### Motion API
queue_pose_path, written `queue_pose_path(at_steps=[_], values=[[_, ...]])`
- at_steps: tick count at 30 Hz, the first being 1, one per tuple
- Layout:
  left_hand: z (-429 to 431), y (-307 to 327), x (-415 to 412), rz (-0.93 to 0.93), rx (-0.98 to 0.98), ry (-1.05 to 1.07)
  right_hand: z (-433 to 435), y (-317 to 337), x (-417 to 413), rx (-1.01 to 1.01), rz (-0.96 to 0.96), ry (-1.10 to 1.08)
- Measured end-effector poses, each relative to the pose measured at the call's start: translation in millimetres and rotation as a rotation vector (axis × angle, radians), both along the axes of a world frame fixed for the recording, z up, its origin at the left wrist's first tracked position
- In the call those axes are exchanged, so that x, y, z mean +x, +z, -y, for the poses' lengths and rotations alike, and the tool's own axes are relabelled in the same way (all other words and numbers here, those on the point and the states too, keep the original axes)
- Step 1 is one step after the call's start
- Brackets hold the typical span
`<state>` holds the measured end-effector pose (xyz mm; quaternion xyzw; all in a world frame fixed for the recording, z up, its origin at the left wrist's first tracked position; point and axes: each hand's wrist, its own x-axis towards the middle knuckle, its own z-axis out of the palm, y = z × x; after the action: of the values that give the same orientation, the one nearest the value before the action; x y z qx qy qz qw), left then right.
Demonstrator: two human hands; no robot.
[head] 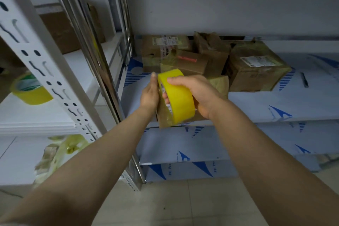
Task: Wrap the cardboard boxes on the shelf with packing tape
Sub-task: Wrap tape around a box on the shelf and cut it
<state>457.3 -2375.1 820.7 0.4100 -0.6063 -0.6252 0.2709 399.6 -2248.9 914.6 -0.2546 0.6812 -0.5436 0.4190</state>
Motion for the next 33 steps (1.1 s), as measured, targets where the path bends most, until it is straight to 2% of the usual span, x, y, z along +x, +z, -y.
queue_pose_path(at_steps=[3,5,8,12,15,18,22,28,33], values=[[8.4,-12.4,-3.3,-0.117,0.186,-0.083,24.9,7.2,-3.5,0.008,-0.098,-0.136],[13.5,-43.8,-6.5,-0.053,0.141,-0.061,40.5,2.8,-9.7,-0.002,-0.018,-0.198],[2.5,-54.0,-7.1,-0.009,0.084,0.077,49.2,-4.8,-12.9,0.007,0.06,-0.176],[4.1,-53.1,-15.0,0.029,0.073,0.132,50.3,-19.6,-11.6,0.022,-0.031,-0.118],[13.1,-50.7,-25.3,0.136,0.038,0.097,47.2,-17.6,-5.5,-0.018,0.012,-0.185],[17.4,-48.7,-32.0,0.113,0.06,0.091,47.7,-13.6,5.9,-0.014,-0.013,-0.267],[24.4,-48.7,-35.3,0.052,0.191,0.056,19.6,-10.3,26.2,0.032,0.01,-0.255],[19.6,-40.1,-35.3,0.192,0.033,0.049,-52.4,-36.2,53.6,0.071,0.033,-0.201],[24.0,-45.4,-37.1,0.204,0.061,0.048,-63.6,-82.2,53.5,0.143,0.063,-0.28]])
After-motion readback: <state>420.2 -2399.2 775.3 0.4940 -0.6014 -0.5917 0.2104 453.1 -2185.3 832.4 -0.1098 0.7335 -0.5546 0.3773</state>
